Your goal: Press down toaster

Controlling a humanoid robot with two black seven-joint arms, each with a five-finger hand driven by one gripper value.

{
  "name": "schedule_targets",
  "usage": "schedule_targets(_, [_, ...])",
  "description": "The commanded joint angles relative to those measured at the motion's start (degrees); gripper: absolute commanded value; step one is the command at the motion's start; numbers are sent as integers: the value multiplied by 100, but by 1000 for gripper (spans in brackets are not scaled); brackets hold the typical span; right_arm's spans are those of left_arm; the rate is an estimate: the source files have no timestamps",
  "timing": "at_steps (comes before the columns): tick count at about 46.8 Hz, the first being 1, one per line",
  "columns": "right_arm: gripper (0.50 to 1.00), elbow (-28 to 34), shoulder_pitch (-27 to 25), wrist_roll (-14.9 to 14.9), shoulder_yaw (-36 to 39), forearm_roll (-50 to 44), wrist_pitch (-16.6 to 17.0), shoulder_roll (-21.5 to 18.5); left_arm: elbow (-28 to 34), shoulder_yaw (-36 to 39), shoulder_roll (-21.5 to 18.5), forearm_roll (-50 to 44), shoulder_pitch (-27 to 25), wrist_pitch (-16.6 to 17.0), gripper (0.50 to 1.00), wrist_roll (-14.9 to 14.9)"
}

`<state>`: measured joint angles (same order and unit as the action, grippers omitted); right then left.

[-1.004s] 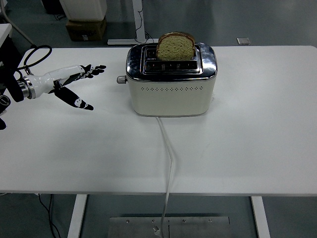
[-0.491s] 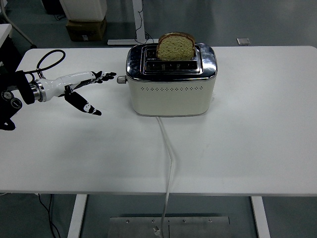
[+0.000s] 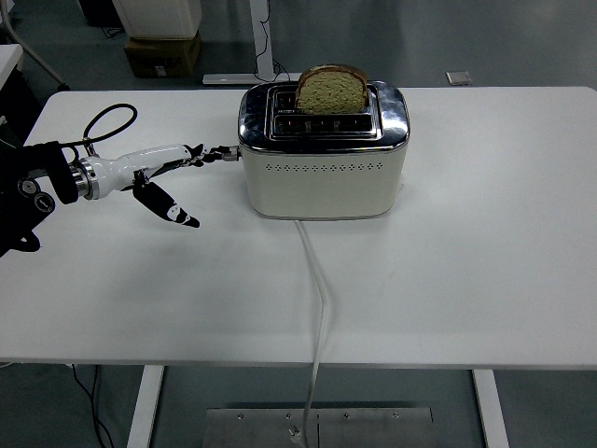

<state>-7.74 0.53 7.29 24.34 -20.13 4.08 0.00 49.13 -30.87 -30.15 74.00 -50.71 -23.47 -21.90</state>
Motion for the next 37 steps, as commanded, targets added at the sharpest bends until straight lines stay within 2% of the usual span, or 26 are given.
schedule_targets(1, [1000, 0, 0, 0, 0, -8, -4, 0, 0, 28, 27, 0, 17, 105, 1000, 1])
schedule_targets(12, [998, 0, 0, 0, 0, 0, -4, 0, -17, 152, 80, -8, 52, 228, 1000, 1])
schedule_targets(37, [998, 0, 0, 0, 0, 0, 5, 0, -61, 178, 238, -26, 202, 246, 1000, 1])
